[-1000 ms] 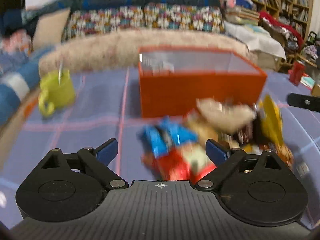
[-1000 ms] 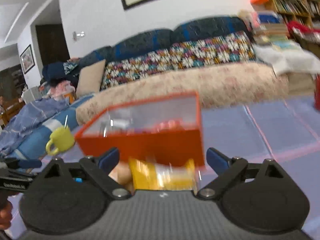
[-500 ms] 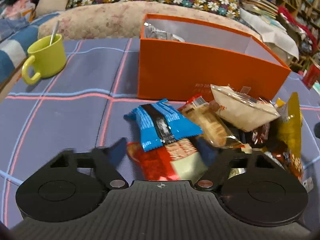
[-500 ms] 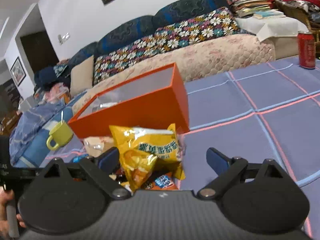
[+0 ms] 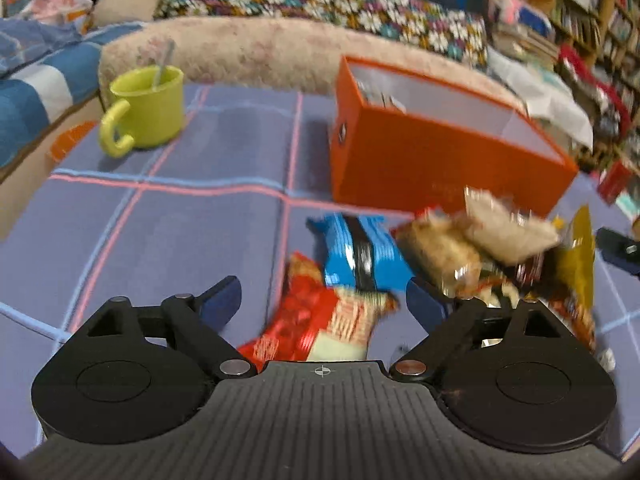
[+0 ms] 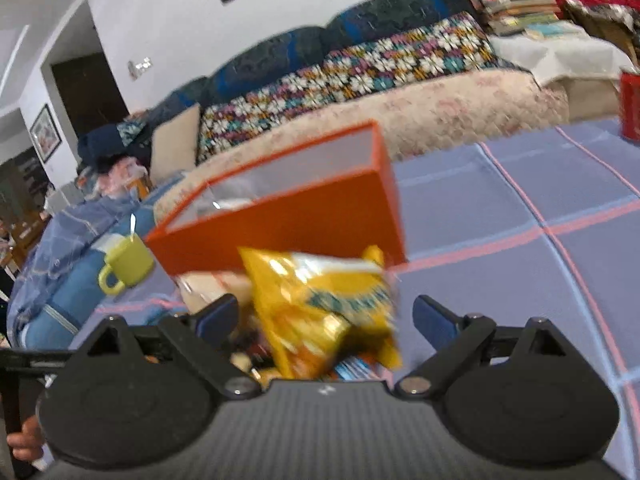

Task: Organize snacks

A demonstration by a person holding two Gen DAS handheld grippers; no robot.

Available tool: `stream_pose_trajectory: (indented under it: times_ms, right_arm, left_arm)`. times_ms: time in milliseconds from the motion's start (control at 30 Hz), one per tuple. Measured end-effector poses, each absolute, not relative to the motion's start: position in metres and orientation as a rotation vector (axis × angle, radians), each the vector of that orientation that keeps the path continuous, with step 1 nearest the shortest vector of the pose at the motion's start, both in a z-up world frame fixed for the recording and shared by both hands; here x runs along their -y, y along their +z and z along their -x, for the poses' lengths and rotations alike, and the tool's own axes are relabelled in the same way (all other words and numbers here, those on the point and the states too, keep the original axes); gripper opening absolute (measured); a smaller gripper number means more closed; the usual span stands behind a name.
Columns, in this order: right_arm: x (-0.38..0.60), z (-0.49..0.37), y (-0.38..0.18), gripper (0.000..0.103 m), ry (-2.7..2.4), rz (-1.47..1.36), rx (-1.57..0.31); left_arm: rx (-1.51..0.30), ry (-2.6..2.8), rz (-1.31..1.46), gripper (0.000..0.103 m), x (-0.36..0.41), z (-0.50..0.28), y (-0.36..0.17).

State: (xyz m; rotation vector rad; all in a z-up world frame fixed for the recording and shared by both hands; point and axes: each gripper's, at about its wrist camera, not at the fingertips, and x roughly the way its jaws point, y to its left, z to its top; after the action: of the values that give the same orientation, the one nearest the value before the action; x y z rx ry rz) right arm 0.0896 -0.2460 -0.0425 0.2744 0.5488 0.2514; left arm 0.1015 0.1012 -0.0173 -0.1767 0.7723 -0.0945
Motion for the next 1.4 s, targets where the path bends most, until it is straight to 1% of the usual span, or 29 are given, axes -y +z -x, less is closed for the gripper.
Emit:
stream_pose_trajectory:
  times_ms: [100, 233, 367, 733, 900, 1033, 1100, 1233, 1333, 1400]
  right_arm:
    - [0.227, -0.103, -0.044, 0.094, 0.213, -0.200, -0.543]
    - [0.233, -0.117, -0.052, 0.094, 0.131, -0.190, -0.572]
    - [0.261, -0.114, -0.060, 0.094, 0.096, -0.282, -0.614]
    - [0.355, -0.078, -0.064, 0.094, -0.063, -0.444, -0.596]
    - [0.352, -0.084, -0.055, 0.095, -0.040, -0.367, -0.552]
    - [0.334, -0.124, -0.046, 0.094, -0.013, -0.127, -0.514]
    - [0.335, -0.147, -0.050, 0.094, -0.041, -0.079, -0.546]
    - [0.348, -0.182, -0.074, 0.094, -0.127, -0.078, -0.691]
    - [0.358, -0.184, -0.085, 0.094, -0.145, -0.125, -0.755]
    - [0.359, -0.170, -0.084, 0.094, -0.145, -0.103, -0.761]
  left_arm:
    - [-0.776, -0.081, 0.196, 0.060, -0.104, -0.105, -0.017]
    - [-0.786, -0.081, 0.189, 0.060, -0.106, -0.106, -0.019]
    - [-0.771, -0.071, 0.171, 0.061, -0.105, -0.103, -0.018]
    - [-0.764, -0.044, 0.124, 0.062, -0.091, -0.106, -0.020]
    - [-0.767, -0.029, 0.123, 0.063, -0.092, -0.107, -0.022]
    - [-0.787, -0.033, 0.129, 0.063, -0.093, -0.110, -0.026]
    - [-0.789, -0.030, 0.121, 0.064, -0.092, -0.111, -0.027]
    - [-0.798, -0.034, 0.134, 0.065, -0.093, -0.116, -0.029]
    - [-0.800, -0.049, 0.167, 0.065, -0.096, -0.117, -0.028]
    - [-0.791, -0.056, 0.174, 0.065, -0.096, -0.115, -0.026]
